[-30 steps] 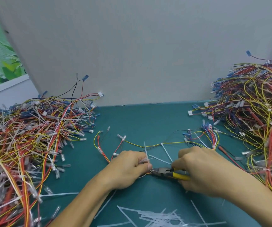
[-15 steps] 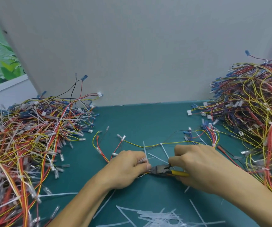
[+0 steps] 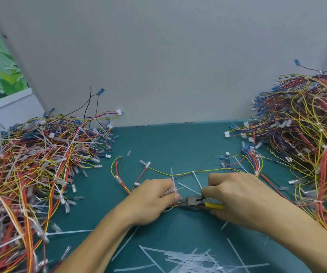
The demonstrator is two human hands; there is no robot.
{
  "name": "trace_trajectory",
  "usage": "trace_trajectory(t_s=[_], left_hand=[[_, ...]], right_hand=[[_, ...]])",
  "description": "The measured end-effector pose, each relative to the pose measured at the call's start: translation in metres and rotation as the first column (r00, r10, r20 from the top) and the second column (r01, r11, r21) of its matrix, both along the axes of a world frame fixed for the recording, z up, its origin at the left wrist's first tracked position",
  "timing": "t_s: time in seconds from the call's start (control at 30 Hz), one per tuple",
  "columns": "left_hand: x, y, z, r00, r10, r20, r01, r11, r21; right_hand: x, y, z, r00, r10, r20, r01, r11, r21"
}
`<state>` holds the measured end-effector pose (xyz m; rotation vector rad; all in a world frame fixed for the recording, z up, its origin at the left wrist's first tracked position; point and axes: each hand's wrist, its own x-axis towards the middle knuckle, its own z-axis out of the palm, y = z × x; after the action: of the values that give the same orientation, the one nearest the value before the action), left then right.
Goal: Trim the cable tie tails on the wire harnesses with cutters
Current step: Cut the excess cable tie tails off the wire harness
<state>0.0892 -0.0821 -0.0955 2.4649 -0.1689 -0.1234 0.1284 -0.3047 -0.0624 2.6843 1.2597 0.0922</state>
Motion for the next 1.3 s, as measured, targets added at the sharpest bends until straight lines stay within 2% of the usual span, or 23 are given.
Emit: trace_trajectory(t_s=[0.33, 0.6, 0.97, 1.03, 1.1, 1.13, 1.23, 1.3], left_hand=[[0.001, 0.0, -0.001, 1.0, 0.002, 0.019, -0.002, 1.0, -0.003], [-0.001, -0.002, 0.002, 0.999, 0.045, 0.006, -0.044, 0.992, -0.115], [-0.001, 0.001, -0.001, 0.997, 0.06, 0.05, -0.048, 0.977, -0.206], [-0.002, 0.003, -0.001, 0.996, 0.074, 0.049, -0.058, 0.964, -0.261], [-0.002, 0.005, 0.002, 0.989, 0.147, -0.01, -0.137, 0.891, -0.432], [-0.001, 0.007, 0.005, 0.977, 0.202, -0.07, -0.207, 0.807, -0.553], [0.001, 0.019, 0.016, 0.935, 0.283, -0.215, -0.324, 0.428, -0.844], [0.0, 0.031, 0.023, 0.916, 0.313, -0.252, -0.326, 0.212, -0.921]], right_hand=[[-0.002, 0.001, 0.001, 1.0, 0.02, -0.003, -0.02, 1.0, -0.007], [-0.002, 0.001, -0.001, 1.0, 0.002, 0.023, -0.001, 1.0, -0.03], [-0.006, 0.004, -0.002, 0.999, -0.035, -0.027, 0.034, 0.999, -0.022], [-0.008, 0.005, -0.001, 0.998, -0.044, -0.042, 0.043, 0.999, -0.012], [-0.008, 0.004, 0.003, 0.996, -0.052, -0.068, 0.056, 0.997, 0.054], [-0.007, 0.002, 0.005, 0.995, -0.053, -0.088, 0.062, 0.992, 0.109], [-0.004, -0.002, 0.013, 0.983, -0.072, -0.167, 0.11, 0.968, 0.227], [-0.004, -0.003, 0.014, 0.967, -0.083, -0.24, 0.147, 0.954, 0.261]])
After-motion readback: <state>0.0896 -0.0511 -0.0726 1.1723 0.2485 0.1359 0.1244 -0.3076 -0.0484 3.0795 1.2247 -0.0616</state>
